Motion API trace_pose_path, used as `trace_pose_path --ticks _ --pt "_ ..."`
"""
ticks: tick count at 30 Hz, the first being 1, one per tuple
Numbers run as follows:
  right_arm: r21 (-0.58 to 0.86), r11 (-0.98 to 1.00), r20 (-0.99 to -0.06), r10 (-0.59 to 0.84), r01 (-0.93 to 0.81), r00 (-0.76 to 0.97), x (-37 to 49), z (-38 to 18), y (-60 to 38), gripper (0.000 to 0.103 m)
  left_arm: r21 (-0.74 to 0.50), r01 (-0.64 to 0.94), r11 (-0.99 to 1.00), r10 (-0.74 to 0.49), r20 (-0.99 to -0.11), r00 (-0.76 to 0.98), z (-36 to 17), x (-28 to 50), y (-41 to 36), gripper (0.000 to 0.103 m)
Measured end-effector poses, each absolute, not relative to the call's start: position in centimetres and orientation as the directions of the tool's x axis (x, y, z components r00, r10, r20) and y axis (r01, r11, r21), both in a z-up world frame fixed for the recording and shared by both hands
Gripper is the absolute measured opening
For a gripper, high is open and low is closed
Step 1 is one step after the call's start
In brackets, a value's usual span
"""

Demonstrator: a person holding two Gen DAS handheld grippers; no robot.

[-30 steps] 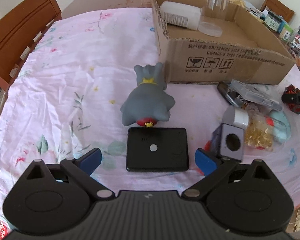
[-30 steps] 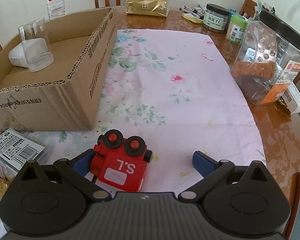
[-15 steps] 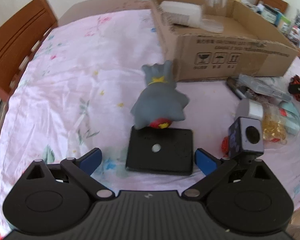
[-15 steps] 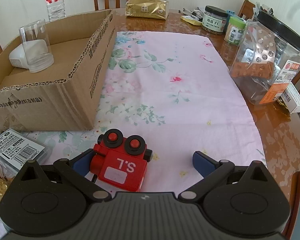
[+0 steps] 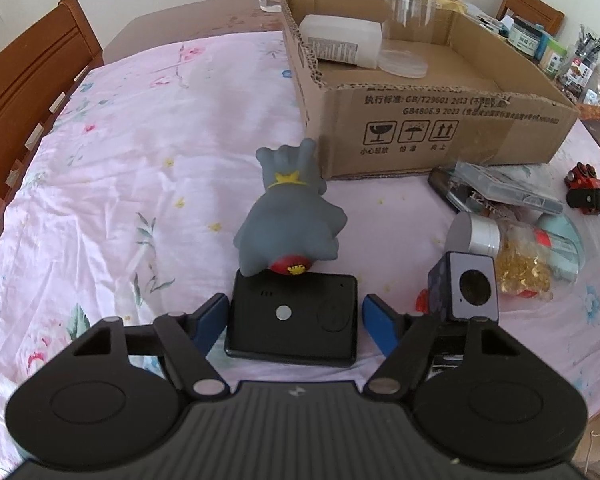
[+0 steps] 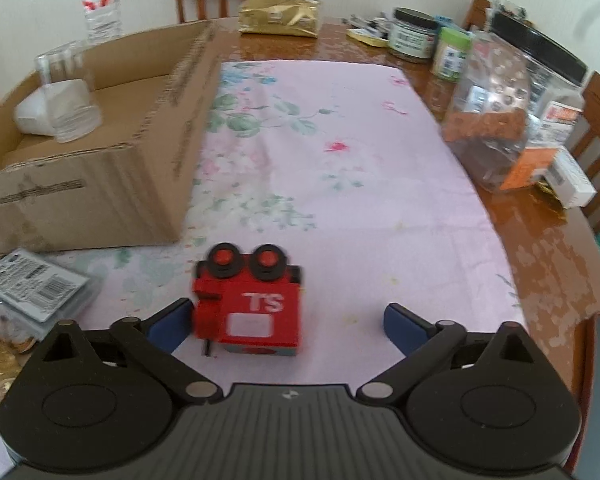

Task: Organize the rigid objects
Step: 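Grasp the black square pad with the left tool while the right tool grasps the red train, then lower the black pad and red train into the box and open both tools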

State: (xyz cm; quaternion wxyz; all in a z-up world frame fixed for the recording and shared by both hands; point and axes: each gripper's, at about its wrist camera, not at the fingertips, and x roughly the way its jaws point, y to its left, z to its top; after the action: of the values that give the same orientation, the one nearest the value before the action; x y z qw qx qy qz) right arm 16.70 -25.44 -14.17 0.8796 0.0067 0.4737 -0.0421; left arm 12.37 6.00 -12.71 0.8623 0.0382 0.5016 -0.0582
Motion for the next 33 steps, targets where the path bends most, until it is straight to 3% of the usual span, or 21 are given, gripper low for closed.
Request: trace_pose_path --ticks 11,21,25,33 --pt "-0.033 0.999 -0.812 -0.043 0.027 0.582 15.9 -13.3 -24.2 0.057 0.007 0.129 0.992 -0.058 -0.868 0.493 -12.7 12.2 6.0 0.074" --pt "-0.055 0.998 -0.806 -0.051 0.011 0.59 16.1 -13.3 -24.0 0.058 0.008 0.145 0.989 -0.066 -0.865 0.497 -12.7 11.9 6.1 0.074" --pt "-0.066 0.998 -0.803 -0.053 0.0 0.593 16.2 -13.3 -23.8 0.058 0.006 0.146 0.989 -0.068 -0.865 0.497 -12.7 12.0 6.0 0.069" --pt "-0.069 0.997 -0.803 -0.045 -0.017 0.594 16.2 -13.3 -23.8 0.057 -0.001 0.132 0.991 -0.067 -0.865 0.496 -12.8 12.3 5.9 0.071"
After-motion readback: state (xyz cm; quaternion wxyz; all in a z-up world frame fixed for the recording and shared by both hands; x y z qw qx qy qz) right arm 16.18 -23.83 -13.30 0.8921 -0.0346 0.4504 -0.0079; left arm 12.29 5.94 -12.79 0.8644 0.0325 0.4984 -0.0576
